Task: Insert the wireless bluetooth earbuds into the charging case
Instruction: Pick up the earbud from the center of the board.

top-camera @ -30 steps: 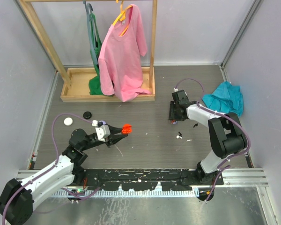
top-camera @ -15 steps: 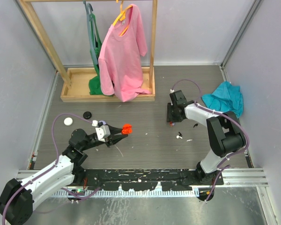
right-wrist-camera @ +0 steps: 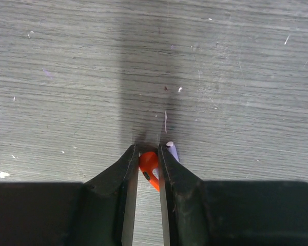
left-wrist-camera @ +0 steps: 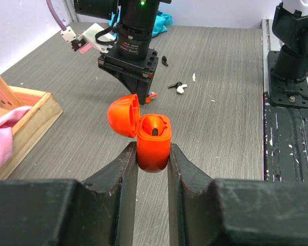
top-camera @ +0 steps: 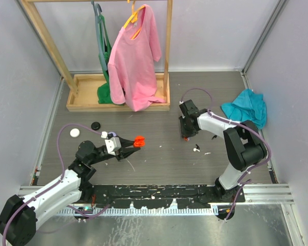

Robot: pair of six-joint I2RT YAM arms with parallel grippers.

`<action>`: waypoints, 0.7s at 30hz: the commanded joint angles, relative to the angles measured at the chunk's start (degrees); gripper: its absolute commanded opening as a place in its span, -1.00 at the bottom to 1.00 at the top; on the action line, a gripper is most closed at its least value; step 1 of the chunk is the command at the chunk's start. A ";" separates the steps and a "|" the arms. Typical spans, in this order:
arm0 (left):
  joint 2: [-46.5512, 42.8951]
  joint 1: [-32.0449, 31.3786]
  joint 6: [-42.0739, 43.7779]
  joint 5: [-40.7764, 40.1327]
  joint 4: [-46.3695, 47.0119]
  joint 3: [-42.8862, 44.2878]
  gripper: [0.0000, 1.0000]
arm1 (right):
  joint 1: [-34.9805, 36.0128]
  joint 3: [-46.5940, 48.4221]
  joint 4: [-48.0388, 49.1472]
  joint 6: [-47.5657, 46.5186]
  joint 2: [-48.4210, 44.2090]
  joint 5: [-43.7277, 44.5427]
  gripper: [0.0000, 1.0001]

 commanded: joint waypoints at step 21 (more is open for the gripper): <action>-2.05 -0.19 0.77 1.17 1.44 2.23 -1.00 | -4.21 -6.94 16.46 14.67 -1.50 -23.82 -0.47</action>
